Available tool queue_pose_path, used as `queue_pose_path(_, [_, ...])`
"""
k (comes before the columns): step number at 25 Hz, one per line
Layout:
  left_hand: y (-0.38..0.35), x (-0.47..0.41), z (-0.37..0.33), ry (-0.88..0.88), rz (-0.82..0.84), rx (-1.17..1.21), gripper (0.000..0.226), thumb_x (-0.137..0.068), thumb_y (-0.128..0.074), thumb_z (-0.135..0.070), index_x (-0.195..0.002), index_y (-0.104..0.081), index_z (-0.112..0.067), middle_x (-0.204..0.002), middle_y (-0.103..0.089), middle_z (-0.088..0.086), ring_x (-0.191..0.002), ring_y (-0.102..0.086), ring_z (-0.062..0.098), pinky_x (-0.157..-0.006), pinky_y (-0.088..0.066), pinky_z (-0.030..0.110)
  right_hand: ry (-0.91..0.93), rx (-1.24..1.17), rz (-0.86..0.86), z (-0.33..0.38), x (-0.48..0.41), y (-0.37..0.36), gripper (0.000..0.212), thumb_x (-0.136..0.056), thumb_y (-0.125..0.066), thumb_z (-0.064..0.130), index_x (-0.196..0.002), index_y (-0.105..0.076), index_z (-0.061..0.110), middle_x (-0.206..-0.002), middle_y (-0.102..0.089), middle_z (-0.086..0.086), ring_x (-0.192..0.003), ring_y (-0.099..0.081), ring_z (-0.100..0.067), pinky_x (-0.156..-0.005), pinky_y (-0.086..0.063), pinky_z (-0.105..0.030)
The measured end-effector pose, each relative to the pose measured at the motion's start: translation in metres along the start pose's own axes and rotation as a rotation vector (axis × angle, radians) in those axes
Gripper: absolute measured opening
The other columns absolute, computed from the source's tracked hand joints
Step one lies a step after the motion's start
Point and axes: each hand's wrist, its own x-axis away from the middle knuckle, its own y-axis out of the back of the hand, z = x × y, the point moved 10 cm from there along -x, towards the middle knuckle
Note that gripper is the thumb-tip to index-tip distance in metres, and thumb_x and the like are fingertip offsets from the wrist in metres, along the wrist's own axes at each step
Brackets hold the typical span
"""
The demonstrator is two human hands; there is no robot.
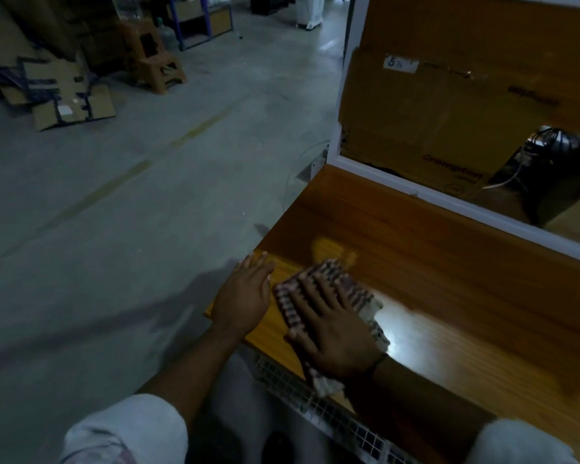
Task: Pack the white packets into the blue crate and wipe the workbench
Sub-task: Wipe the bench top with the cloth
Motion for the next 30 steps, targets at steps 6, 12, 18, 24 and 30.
queue_pose_path(6, [-0.007,0.009,-0.003,-0.171,0.131,-0.128,0.059,-0.108,-0.024,-0.041,-0.16,-0.03,-0.014,-0.169,-0.018,0.006,-0.158,-0.008,0.022,-0.127,-0.002,0.033,-0.116,0.028,-0.036,-0.06,-0.031,0.007,0.066,-0.101,-0.011,0.066,-0.158,0.007,0.038,-0.167,0.011,0.008,-0.153,0.016,-0.018,-0.124,0.002,-0.049])
queue_pose_path(12, [-0.005,0.01,-0.005,-0.203,0.118,-0.18,0.058,-0.108,-0.025,-0.038,-0.159,-0.032,-0.009,-0.168,-0.023,0.011,-0.157,-0.015,0.027,-0.128,-0.013,0.041,-0.178,0.012,-0.067,-0.032,-0.058,0.001,0.072,-0.1,-0.012,0.068,-0.16,-0.001,0.03,-0.168,0.006,0.0,-0.153,0.015,-0.024,-0.123,0.001,-0.054])
queue_pose_path(18, [-0.001,0.001,-0.008,-0.169,0.097,-0.115,0.051,-0.105,-0.033,-0.024,-0.15,-0.048,-0.005,-0.16,-0.039,0.016,-0.15,-0.034,0.03,-0.124,-0.026,0.041,0.082,0.079,0.033,-0.012,0.002,-0.004,0.067,-0.102,-0.012,0.065,-0.159,0.008,0.035,-0.166,0.015,0.006,-0.152,0.021,-0.017,-0.124,0.005,-0.05])
queue_pose_path(24, [-0.009,-0.001,-0.002,-0.182,0.134,-0.078,0.059,-0.103,-0.023,-0.029,-0.156,-0.037,-0.006,-0.166,-0.029,0.012,-0.156,-0.02,0.024,-0.126,-0.021,0.044,-0.329,-0.002,-0.07,-0.069,-0.059,0.004,0.072,-0.098,-0.006,0.07,-0.159,0.006,0.033,-0.167,0.012,0.003,-0.153,0.018,-0.023,-0.123,0.005,-0.051])
queue_pose_path(30, [-0.012,-0.002,-0.001,-0.181,0.158,-0.077,0.06,-0.103,-0.023,-0.029,-0.156,-0.036,-0.005,-0.166,-0.028,0.012,-0.156,-0.019,0.024,-0.126,-0.02,0.044,0.039,0.047,-0.013,-0.004,-0.005,-0.004,0.068,-0.102,-0.013,0.065,-0.16,0.003,0.032,-0.167,0.012,0.004,-0.153,0.019,-0.018,-0.124,-0.001,-0.05])
